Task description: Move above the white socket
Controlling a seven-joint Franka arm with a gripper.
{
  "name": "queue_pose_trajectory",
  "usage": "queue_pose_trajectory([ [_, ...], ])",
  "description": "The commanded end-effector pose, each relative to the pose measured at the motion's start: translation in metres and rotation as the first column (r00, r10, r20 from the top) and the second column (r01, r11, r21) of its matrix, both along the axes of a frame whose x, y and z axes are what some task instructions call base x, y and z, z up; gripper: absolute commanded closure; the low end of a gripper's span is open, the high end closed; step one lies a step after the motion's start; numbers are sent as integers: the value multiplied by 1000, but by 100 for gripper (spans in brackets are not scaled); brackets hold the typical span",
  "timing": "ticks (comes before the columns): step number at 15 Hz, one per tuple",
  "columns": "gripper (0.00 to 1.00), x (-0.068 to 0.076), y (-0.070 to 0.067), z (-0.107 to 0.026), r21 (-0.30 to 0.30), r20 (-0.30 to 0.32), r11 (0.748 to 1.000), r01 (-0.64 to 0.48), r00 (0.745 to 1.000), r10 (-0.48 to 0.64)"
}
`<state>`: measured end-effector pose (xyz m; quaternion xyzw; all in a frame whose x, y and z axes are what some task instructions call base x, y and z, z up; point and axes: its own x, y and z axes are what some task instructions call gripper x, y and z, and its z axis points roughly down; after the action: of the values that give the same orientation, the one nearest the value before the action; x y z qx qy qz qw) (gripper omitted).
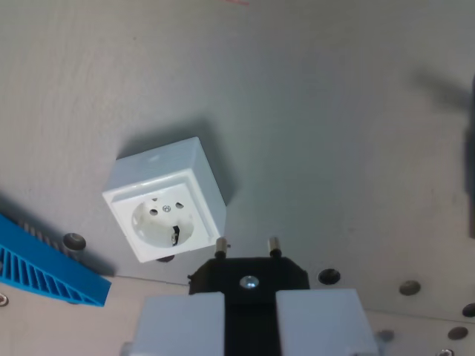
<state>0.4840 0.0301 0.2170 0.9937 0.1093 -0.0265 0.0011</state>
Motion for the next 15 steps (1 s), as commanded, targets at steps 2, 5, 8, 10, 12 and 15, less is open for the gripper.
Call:
queue_pose_trajectory([
  [2, 100, -27, 9, -27, 4, 137, 993, -121, 983, 120],
  [5, 100, -42, 15, -43, 0, 143, 988, -154, 978, 153],
  [8, 100, -55, 20, -60, -4, 141, 984, -179, 974, 178],
  [10, 100, -62, 24, -70, -6, 134, 982, -190, 973, 189],
  [12, 100, -68, 27, -80, -6, 118, 980, -199, 973, 199],
  [15, 100, -73, 31, -92, -7, 110, 980, -201, 974, 200],
])
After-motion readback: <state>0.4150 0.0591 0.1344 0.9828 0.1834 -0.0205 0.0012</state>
